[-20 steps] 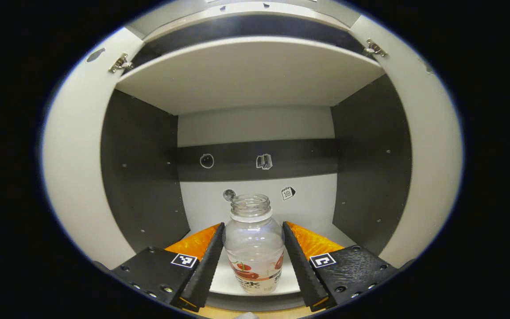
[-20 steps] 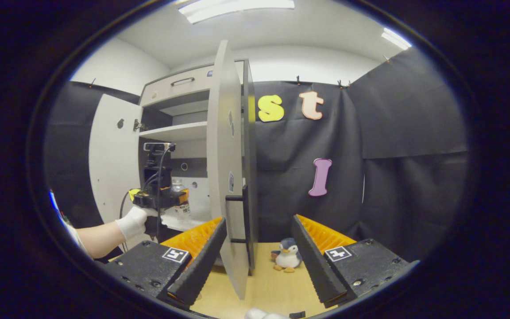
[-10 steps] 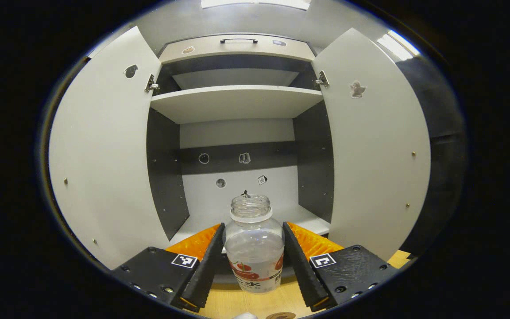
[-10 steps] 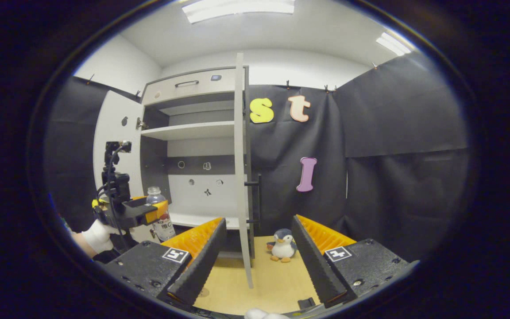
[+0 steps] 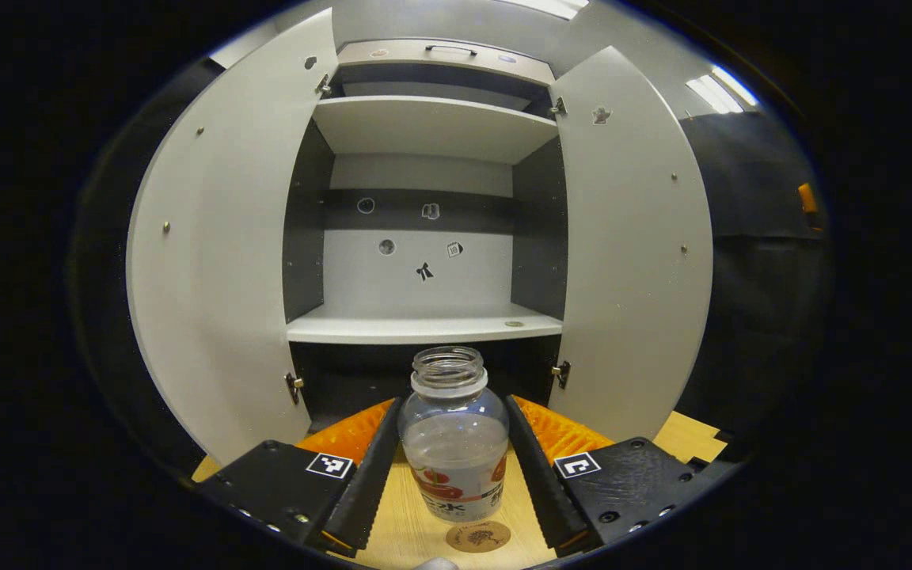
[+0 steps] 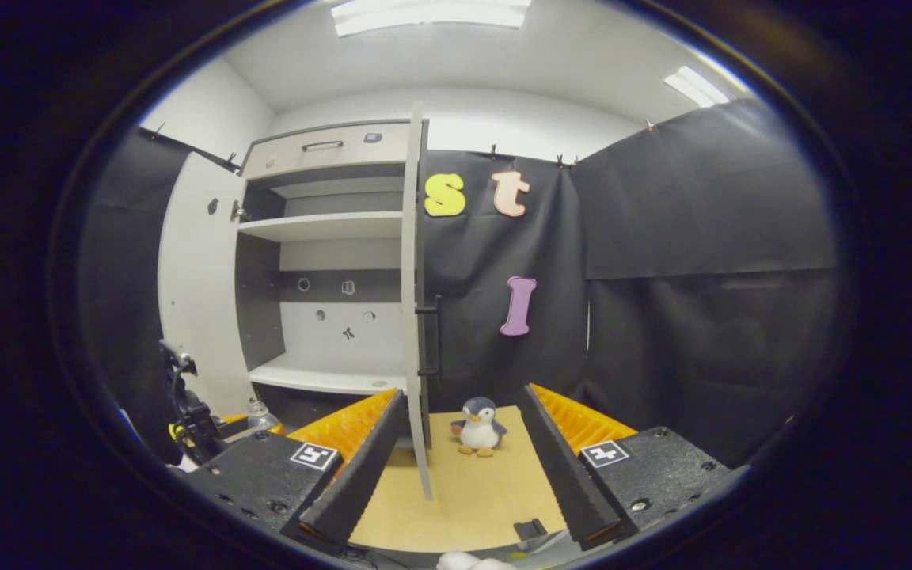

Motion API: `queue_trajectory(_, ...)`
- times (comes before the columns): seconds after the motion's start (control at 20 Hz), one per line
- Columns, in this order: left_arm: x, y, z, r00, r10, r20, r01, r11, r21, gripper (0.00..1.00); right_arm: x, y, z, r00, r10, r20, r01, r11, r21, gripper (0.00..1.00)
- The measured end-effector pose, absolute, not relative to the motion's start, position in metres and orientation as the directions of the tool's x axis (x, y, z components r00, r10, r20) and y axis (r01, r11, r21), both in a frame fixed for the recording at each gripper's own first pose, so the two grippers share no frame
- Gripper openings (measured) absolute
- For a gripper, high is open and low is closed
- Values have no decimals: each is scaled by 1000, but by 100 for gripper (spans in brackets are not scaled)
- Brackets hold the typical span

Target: Grasp the bottle in the cabinet with the left hand and place it on the coaster, then close the right door with the right hand and the left door with the left hand.

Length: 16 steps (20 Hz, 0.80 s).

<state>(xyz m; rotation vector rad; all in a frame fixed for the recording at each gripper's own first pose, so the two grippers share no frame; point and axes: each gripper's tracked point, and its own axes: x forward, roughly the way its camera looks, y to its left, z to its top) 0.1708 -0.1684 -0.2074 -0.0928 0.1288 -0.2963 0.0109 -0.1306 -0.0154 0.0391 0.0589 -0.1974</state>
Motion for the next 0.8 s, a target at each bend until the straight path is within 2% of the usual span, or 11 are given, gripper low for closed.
queue_trajectory(0.15, 163, -185, -245, 932, -336, -138, 319, 938, -135, 77, 12, -134, -26, 973, -204, -106, 206, 979, 4, 94)
queue_trajectory(0.2, 163, -188, -258, 927, -342, -153, 324, 937, -130, 78, 13, -135, -33, 970, -208, -127, 209, 978, -9, 97)
queue_trajectory(0.55, 173, -198, -327, 902, -358, -240, 332, 932, -143, 77, 15, -136, -49, 958, -211, -196, 209, 977, -32, 97)
queue_trajectory(0.8, 187, -204, -344, 900, -366, -238, 335, 928, -159, 78, 14, -138, -51, 949, -237, -208, 227, 971, -75, 97)
